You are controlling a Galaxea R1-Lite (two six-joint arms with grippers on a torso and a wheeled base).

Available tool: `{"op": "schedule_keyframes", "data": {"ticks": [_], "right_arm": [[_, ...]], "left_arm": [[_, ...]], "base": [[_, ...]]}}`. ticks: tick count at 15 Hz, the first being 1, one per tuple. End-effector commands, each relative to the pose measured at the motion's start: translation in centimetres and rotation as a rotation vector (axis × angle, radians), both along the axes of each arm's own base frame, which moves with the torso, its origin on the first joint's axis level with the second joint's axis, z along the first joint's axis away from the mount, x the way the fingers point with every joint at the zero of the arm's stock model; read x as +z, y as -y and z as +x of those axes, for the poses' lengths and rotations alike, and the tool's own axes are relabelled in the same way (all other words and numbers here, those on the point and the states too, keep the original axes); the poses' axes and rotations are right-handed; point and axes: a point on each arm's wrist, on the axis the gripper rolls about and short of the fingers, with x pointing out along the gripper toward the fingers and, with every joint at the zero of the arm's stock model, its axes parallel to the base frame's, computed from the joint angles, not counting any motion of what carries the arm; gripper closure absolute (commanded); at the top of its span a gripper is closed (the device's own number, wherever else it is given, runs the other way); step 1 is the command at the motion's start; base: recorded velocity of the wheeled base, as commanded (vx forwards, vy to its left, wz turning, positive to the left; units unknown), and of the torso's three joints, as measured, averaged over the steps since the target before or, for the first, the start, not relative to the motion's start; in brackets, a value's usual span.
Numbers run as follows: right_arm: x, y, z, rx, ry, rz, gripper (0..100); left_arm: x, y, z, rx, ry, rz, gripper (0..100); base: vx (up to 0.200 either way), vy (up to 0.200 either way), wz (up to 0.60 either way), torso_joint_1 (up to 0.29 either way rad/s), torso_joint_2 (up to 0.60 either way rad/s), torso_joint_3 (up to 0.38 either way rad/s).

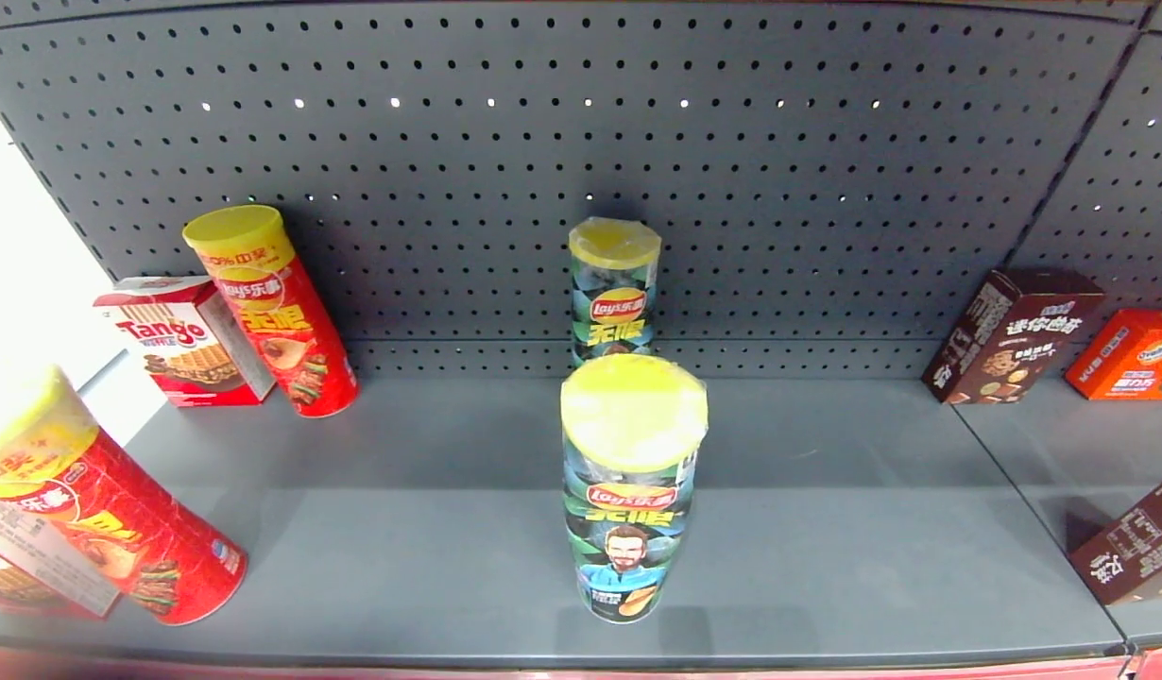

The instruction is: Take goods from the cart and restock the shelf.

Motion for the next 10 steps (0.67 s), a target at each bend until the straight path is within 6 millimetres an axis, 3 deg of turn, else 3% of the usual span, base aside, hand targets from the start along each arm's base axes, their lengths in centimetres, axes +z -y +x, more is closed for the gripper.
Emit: {"op": "schedule_keyframes", "data": {"ticks": [1,7,8,10], "right_arm": [[0.01,0.00,0.01,0.000,-0.001,-0.001,0],[0.01,0.00,0.01,0.000,-0.001,0.001,0],[0.01,0.00,0.01,0.000,-0.001,0.001,0],[0.01,0.00,0.01,0.000,-0.001,0.001,0]], "left_arm": [[0.01,0.00,0.01,-0.001,-0.001,-0.001,0],[0.01,0.02,0.01,-0.009,0.000,0.008,0],[0.01,0.01,0.01,-0.003,-0.001,0.001,0],[0.01,0.01,0.01,-0.003,-0.002,-0.010,0]], "base": [[0.000,0.000,0.00,0.000,0.00,0.000],[0.000,0.000,0.00,0.000,0.00,0.000],[0.000,0.200,0.00,0.002,0.00,0.007],[0.000,0.000,0.00,0.000,0.00,0.000]]}}
